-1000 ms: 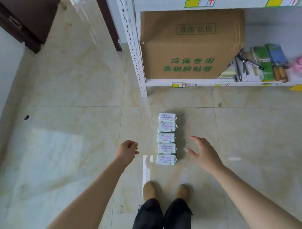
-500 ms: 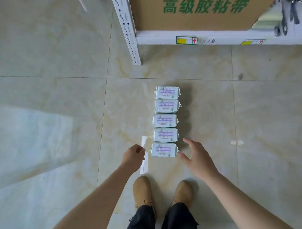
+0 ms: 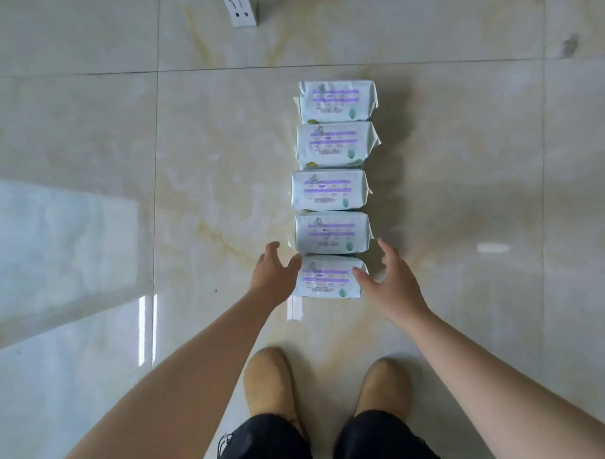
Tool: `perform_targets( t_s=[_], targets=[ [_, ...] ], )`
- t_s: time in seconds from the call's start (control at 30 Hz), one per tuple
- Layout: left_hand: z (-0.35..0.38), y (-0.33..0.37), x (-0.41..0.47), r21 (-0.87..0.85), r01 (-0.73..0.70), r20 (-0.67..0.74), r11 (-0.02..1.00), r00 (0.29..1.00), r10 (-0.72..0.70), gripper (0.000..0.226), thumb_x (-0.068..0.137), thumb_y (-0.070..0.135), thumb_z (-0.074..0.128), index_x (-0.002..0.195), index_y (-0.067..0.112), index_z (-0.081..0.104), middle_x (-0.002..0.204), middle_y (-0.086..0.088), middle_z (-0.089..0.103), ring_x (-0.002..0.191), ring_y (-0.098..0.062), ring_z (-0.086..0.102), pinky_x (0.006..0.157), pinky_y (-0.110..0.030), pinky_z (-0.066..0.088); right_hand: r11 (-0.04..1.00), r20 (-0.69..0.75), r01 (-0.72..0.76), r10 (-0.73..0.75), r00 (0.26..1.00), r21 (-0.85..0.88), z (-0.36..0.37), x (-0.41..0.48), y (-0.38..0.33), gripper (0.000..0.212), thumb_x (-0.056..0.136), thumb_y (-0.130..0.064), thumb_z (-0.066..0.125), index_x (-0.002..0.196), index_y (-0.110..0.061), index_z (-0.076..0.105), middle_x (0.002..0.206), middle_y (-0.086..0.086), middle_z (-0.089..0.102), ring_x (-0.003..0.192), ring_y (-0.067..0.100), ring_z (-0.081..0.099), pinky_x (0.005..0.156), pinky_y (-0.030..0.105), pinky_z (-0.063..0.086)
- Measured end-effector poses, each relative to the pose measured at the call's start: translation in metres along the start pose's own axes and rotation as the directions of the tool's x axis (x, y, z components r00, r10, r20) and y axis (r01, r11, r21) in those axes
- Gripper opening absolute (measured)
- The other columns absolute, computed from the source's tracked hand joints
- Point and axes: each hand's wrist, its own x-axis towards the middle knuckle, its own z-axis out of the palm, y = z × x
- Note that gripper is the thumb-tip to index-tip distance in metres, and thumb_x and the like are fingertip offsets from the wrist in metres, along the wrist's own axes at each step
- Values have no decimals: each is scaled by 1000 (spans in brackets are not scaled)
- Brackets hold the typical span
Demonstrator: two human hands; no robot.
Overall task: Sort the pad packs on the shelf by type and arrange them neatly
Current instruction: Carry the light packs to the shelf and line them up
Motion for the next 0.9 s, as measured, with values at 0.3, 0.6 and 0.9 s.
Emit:
perform_targets(
  t_s=[0.3, 0.6, 0.9],
  targets=[
    [39, 11, 44, -387, 112, 121, 916, 990, -69, 60, 89, 59, 41, 135, 21, 34, 110, 1, 53, 81, -12, 56, 89, -37, 48, 848, 195, -276, 208, 958, 453, 32, 58, 24, 79, 71, -61, 60, 136, -48, 17, 136, -12, 45, 118, 19, 54, 83, 47, 53],
    [40, -3, 45, -497, 202, 253, 844, 964, -82, 45, 86, 61, 45, 118, 29, 47, 115, 2, 61, 103, -22, 64, 92, -45, 52, 759, 328, -365, 211, 921, 538, 29, 60, 10, 27, 91, -44, 50, 116, -39, 40, 106, -17, 55, 96, 13, 62, 71, 41, 54],
    [24, -6, 11, -545, 155, 177, 824, 982, -68, 26, 95, 50, 33, 114, 35, 44, 115, 4, 60, 102, -19, 64, 84, -36, 54, 797, 313, -291, 136, 940, 530, 13, 25, -13, 33, 93, -41, 48, 122, -42, 34, 102, -20, 56, 92, 6, 61, 63, 31, 52]
  ],
)
